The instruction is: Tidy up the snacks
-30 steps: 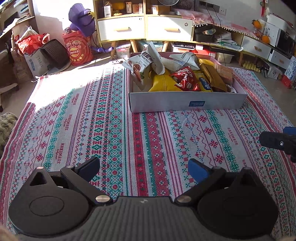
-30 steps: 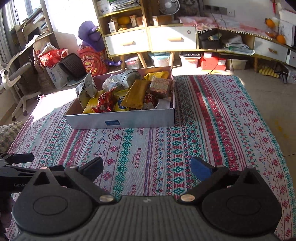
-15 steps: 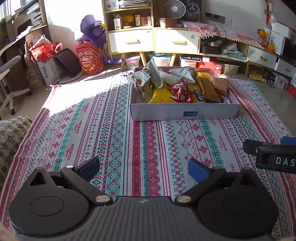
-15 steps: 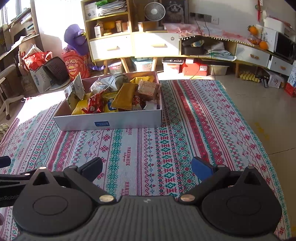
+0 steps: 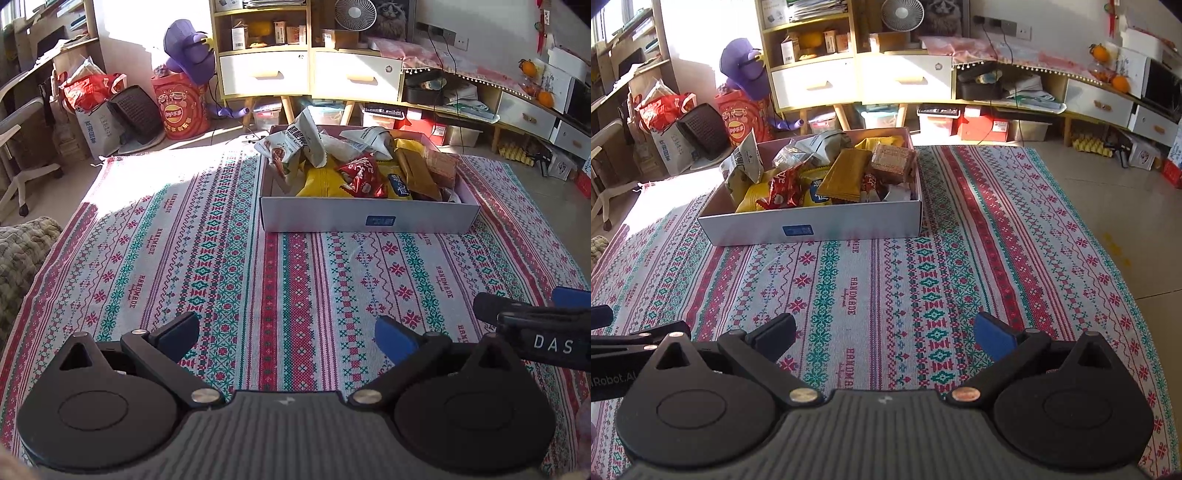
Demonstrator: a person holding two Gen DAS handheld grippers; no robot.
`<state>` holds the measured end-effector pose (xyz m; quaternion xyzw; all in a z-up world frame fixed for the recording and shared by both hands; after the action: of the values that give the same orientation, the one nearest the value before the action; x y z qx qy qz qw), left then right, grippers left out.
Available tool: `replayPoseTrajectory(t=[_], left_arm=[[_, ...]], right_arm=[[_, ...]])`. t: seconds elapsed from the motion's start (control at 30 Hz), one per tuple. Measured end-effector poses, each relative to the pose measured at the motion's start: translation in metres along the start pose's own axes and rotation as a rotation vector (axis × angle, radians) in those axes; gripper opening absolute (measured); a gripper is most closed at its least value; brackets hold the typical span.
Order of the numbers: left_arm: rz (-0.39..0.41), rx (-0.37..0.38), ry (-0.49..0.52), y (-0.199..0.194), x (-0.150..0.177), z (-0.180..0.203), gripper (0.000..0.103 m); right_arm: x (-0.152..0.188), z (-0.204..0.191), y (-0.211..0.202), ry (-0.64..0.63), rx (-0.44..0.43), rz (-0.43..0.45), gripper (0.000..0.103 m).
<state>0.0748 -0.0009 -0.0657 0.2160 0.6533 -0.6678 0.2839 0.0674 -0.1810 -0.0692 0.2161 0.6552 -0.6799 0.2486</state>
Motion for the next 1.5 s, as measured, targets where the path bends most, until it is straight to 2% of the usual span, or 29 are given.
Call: replayPoseTrajectory(t=[1.5], left_arm=[[-0.013, 0.0, 0.009, 0.0007, 0.0037, 0.0013, 0.103]], right_arm=[[-0.0022, -0.0003, -0.0022, 0.013, 0.005, 0.022, 0.102]])
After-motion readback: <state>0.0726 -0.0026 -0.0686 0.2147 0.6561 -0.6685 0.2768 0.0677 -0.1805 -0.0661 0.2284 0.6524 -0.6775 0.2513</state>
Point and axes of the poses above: each gripper's, at about its wrist camera, not at the fingertips, and y roughly the way its jaws point, z to its right, x to its underside, the point moved 7 cm from there along y, roughly the way its jaws point, and after that the axes turned 9 degrees about -y, right-handed, at the moved point
